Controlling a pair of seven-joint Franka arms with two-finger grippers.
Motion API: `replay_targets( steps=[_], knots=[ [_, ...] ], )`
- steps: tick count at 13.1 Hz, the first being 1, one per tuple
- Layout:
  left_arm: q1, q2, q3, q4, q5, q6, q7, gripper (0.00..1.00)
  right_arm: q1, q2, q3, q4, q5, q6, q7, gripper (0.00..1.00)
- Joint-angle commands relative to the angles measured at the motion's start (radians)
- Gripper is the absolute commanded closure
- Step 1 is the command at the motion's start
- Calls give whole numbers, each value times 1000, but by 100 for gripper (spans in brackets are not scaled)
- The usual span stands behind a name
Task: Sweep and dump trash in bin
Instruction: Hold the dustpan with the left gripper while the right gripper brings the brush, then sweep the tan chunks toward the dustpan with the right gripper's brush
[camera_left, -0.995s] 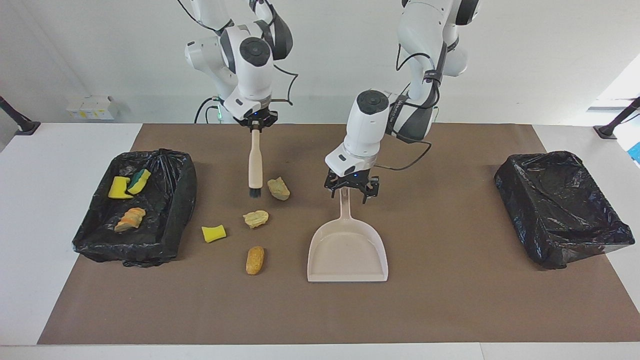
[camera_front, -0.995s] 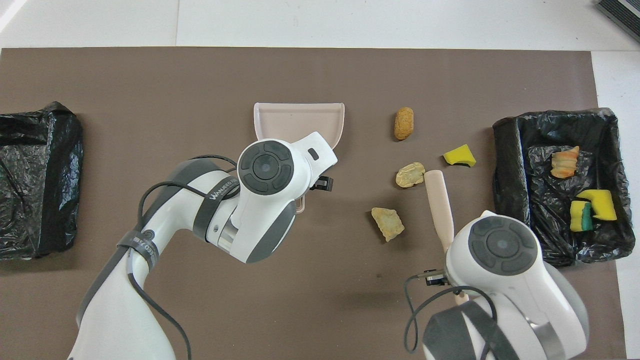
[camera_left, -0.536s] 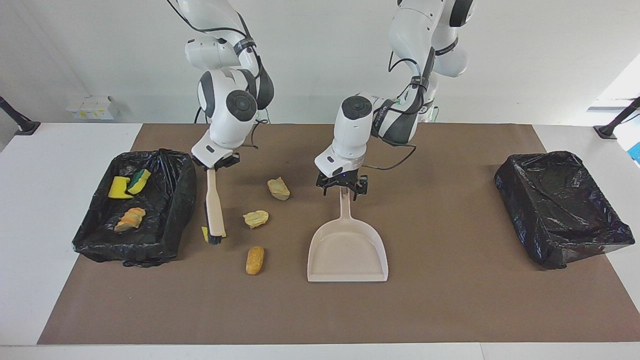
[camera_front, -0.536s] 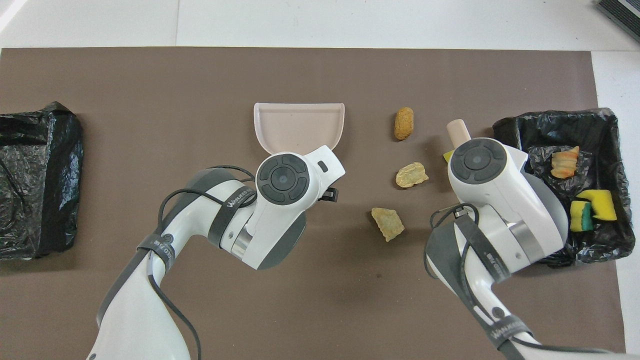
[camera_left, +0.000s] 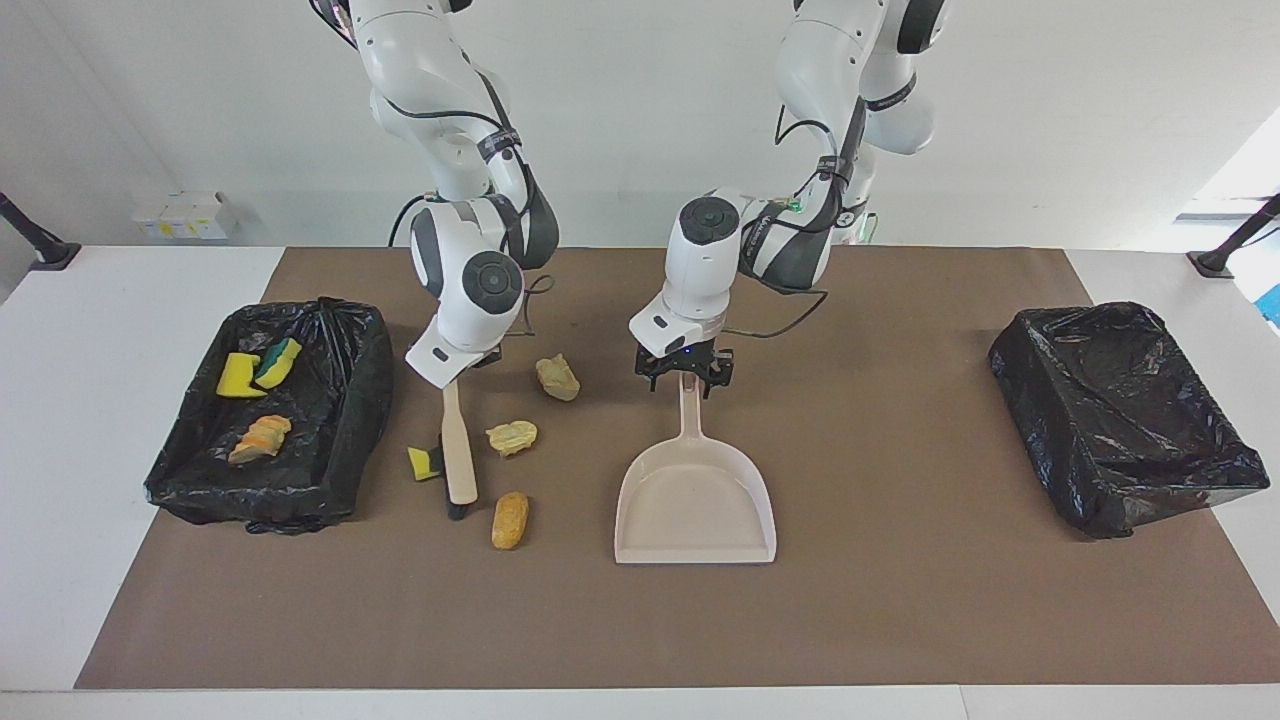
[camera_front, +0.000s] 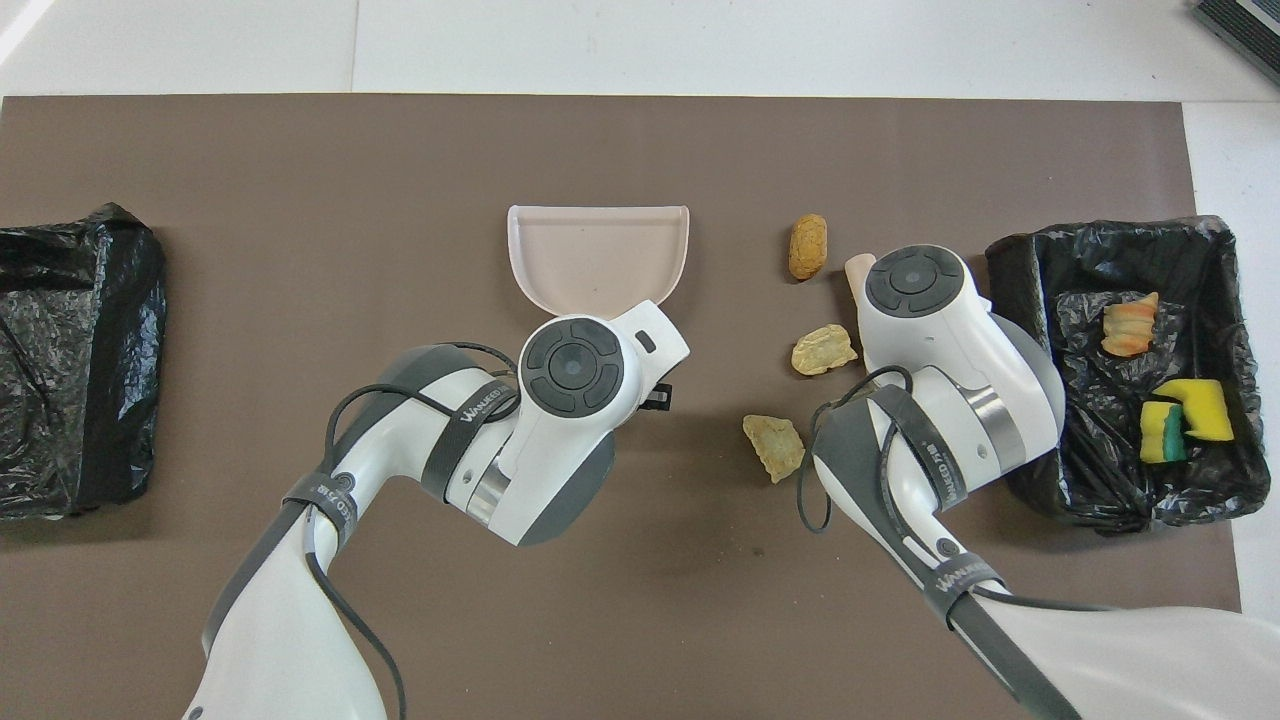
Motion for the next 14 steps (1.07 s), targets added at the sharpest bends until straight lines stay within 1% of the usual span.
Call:
replay_targets(
  steps=[1,2,3,4,5,6,7,8,9,11,12,13,14],
  knots=[
    [-21,-15,21,-15,17,12,-23,24,10,-2,13,21,134,-28,-9,100],
    [-20,-15,18,-15,18,11,-22,55,10,-12,13,52,189,-45,-22,100],
    [-18,-15,21,-15,18,17,-22,83,-8,-13,11,91,266,-80,-47,100],
    [-17,-15,21,-15,29,20,-20,100,-20,-13,5,142,321,-134,-77,100],
    [-8,-16,21,-10,57,21,-16,100,-37,-30,3,196,323,-198,-97,100],
    [-3,-21,21,-6,70,21,-10,100,-66,-60,2,228,322,-256,-128,100],
    [0,-23,24,5,71,18,-8,100,-97,-94,0,224,319,-290,-171,100],
    [0,-23,25,5,71,18,-8,100,-102,-117,-3,198,278,-307,-200,100],
    [0,-24,25,2,71,12,-7,100,-102,-157,0,120,200,-280,-216,100],
    [2,-29,25,-12,68,6,-11,100,-77,-258,0,-76,85,-136,-219,100],
    [40,-29,25,-32,54,29,-29,100,-65,-254,2,-107,26,-96,-219,100],
    [78,-27,18,-41,16,37,-45,100,-60,-204,2,-100,-32,-32,-223,100],
    [75,-29,18,-44,12,35,-19,93,-60,-149,2,-63,-84,22,-240,100]
  ],
)
